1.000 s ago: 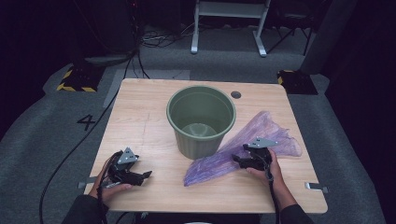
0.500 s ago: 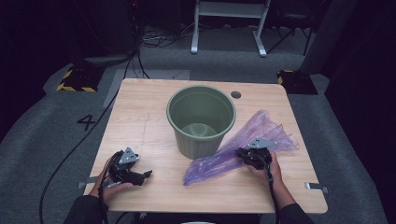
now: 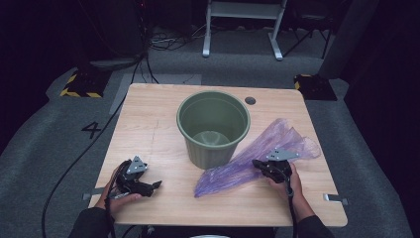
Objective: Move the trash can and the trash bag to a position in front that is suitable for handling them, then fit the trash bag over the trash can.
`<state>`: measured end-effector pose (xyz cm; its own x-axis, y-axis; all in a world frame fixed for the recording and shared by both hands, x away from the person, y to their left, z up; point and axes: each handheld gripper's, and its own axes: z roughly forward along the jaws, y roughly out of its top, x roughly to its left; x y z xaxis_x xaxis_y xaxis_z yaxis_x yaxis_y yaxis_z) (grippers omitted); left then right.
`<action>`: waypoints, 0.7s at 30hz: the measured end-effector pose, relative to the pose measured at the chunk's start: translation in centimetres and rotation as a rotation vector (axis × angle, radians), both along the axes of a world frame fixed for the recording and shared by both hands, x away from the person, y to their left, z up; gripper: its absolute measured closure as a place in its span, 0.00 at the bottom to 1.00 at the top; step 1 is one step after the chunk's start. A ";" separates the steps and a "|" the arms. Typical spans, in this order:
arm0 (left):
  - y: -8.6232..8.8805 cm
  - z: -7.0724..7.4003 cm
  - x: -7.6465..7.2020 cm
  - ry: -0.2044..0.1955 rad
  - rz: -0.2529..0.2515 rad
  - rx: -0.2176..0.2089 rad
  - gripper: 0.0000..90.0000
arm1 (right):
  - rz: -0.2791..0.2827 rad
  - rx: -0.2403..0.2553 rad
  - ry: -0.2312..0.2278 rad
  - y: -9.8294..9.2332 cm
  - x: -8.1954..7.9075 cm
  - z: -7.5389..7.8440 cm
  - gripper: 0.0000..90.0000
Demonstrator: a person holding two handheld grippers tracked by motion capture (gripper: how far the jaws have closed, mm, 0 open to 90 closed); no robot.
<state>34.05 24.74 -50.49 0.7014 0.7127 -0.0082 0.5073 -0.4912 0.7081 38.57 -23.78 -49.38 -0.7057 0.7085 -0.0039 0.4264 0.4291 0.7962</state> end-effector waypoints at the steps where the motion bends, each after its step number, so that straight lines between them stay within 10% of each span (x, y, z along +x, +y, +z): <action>1: 0.0 0.0 0.0 0.001 0.000 0.001 0.13 | -0.003 0.003 -0.002 -0.1 0.0 0.1 1.00; 21: 0.0 0.0 0.0 0.001 -0.002 0.000 0.13 | -0.034 0.148 -0.070 -3.0 -1.0 3.3 1.00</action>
<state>34.06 24.73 -50.49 0.7026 0.7115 -0.0090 0.5071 -0.4919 0.7078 37.61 -26.75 -46.08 -0.6826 0.7288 0.0538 0.3800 0.2911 0.8780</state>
